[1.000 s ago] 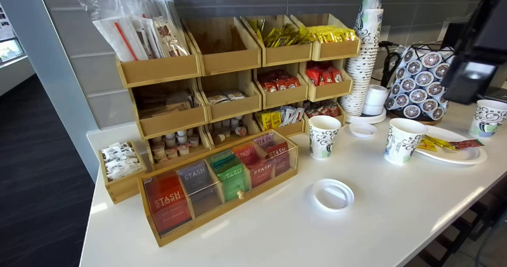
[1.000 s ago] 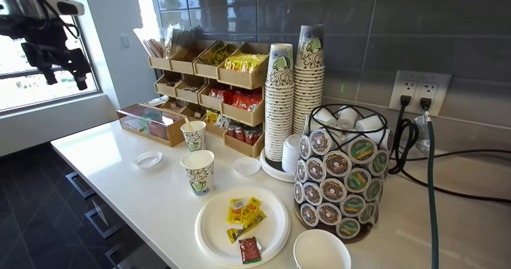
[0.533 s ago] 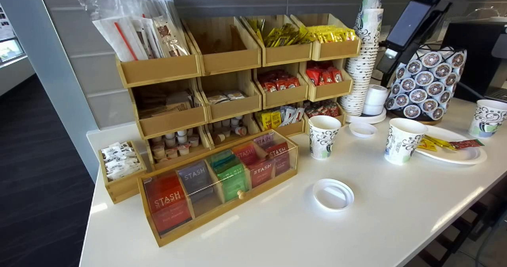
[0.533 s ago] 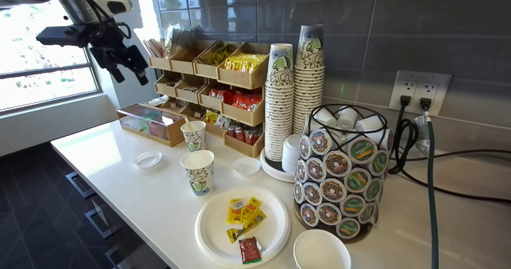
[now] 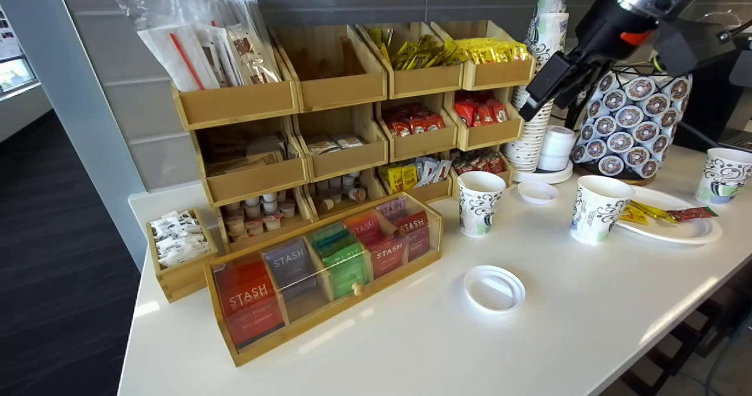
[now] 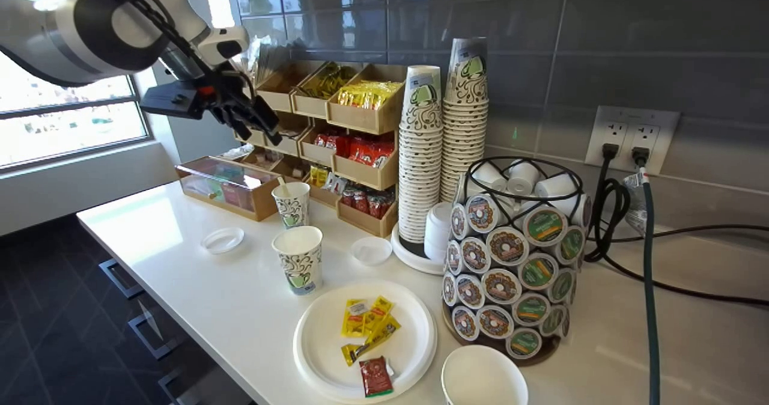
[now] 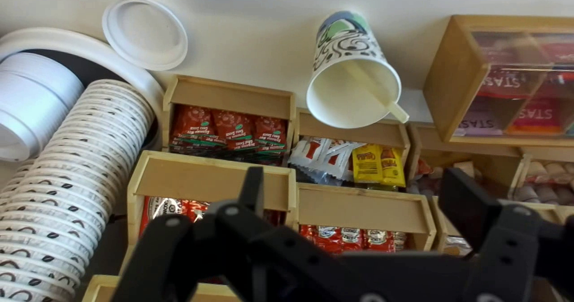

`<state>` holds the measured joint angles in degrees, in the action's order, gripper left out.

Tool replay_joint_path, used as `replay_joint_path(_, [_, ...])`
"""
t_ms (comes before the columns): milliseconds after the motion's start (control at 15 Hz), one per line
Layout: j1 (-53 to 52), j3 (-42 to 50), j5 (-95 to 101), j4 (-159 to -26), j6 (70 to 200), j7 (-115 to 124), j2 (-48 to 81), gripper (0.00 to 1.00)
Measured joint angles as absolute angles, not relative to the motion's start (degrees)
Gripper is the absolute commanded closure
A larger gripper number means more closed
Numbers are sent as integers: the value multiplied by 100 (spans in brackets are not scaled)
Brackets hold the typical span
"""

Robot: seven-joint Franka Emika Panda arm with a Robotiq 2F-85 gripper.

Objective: Pick up one red sachet from the middle far right tray and put on the white plate

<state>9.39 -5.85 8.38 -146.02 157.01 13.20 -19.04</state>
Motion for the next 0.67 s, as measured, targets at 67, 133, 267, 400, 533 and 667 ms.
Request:
replay_joint_path(67, [1030, -587, 953, -14640, 15974, 1382, -1776, 0])
replay_joint_path(133, [1116, -588, 1056, -14666, 16250, 1450, -1646, 0])
replay_joint_path(267, [1235, -584, 1111, -14678, 16671, 1473, -1387, 0])
replay_joint_path(400, [1264, -584, 1118, -14664, 16772, 1473, -1261, 0])
replay_joint_path(533, [1264, -587, 1120, -14647, 16773, 1475, -1249, 0])
replay_joint_path(667, [1264, -587, 1121, -14632, 16773, 1475, -1250, 0])
